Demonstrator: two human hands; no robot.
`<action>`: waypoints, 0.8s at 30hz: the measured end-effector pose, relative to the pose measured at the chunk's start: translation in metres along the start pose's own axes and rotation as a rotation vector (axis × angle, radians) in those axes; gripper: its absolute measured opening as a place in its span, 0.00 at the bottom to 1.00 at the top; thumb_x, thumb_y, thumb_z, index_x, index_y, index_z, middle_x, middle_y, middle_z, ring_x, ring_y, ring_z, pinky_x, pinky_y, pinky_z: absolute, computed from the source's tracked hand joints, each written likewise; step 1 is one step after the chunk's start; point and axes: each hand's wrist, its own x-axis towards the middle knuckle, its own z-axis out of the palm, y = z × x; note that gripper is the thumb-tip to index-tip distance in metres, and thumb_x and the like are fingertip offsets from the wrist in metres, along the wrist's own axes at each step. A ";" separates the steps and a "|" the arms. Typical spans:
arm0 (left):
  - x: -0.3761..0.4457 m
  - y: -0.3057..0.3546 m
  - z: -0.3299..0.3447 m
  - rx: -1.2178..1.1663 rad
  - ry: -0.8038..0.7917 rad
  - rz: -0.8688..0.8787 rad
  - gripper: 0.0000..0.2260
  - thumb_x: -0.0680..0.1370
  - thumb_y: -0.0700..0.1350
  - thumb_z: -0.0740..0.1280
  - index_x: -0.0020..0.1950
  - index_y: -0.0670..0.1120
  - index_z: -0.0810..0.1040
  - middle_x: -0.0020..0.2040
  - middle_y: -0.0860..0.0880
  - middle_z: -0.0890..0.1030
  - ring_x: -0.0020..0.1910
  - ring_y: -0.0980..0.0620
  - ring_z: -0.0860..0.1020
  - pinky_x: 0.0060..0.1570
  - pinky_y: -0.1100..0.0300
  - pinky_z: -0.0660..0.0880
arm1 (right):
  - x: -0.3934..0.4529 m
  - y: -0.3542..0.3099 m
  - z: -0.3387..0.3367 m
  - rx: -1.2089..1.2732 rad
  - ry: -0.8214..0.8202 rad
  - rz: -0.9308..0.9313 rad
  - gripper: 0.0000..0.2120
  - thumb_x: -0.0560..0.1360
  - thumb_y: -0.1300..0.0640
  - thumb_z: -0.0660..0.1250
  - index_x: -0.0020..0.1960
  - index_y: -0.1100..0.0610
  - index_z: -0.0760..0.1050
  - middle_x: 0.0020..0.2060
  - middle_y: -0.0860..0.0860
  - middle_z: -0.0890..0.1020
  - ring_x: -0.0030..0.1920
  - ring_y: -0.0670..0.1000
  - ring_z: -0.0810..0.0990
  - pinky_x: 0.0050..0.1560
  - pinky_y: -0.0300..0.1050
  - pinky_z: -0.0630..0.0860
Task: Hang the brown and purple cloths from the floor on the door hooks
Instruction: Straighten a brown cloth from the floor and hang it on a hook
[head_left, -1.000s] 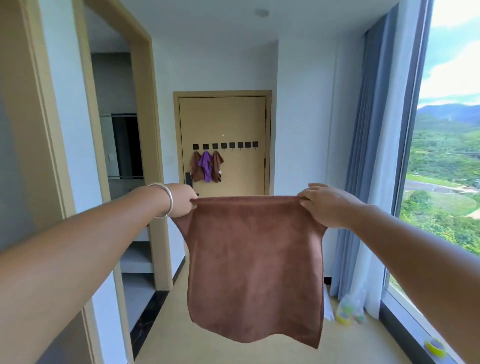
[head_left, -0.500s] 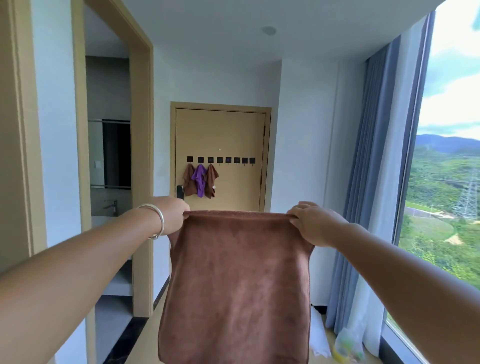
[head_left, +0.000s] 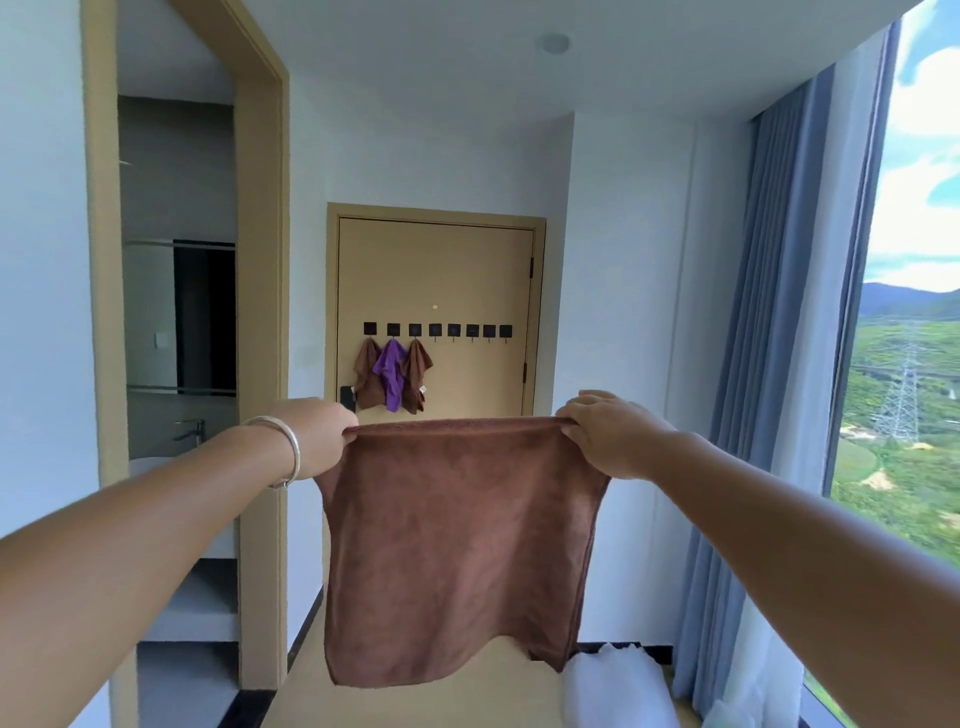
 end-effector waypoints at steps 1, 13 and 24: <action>0.010 -0.002 0.008 0.004 -0.001 0.003 0.14 0.81 0.46 0.53 0.38 0.49 0.71 0.36 0.50 0.76 0.34 0.52 0.73 0.30 0.61 0.64 | 0.009 0.003 0.007 -0.006 -0.010 -0.004 0.19 0.83 0.47 0.49 0.64 0.50 0.73 0.61 0.47 0.76 0.67 0.50 0.68 0.68 0.52 0.66; 0.161 0.011 0.090 0.009 -0.024 -0.012 0.13 0.79 0.47 0.53 0.38 0.50 0.72 0.36 0.52 0.78 0.36 0.51 0.78 0.32 0.60 0.68 | 0.140 0.087 0.093 0.050 -0.017 0.004 0.19 0.82 0.46 0.49 0.64 0.50 0.72 0.62 0.48 0.74 0.69 0.50 0.67 0.68 0.53 0.66; 0.303 0.052 0.134 0.070 -0.009 -0.042 0.12 0.78 0.46 0.53 0.38 0.51 0.72 0.37 0.53 0.78 0.37 0.52 0.78 0.36 0.57 0.71 | 0.247 0.185 0.149 0.110 0.015 -0.012 0.18 0.82 0.48 0.50 0.67 0.49 0.71 0.64 0.47 0.73 0.69 0.49 0.64 0.68 0.52 0.66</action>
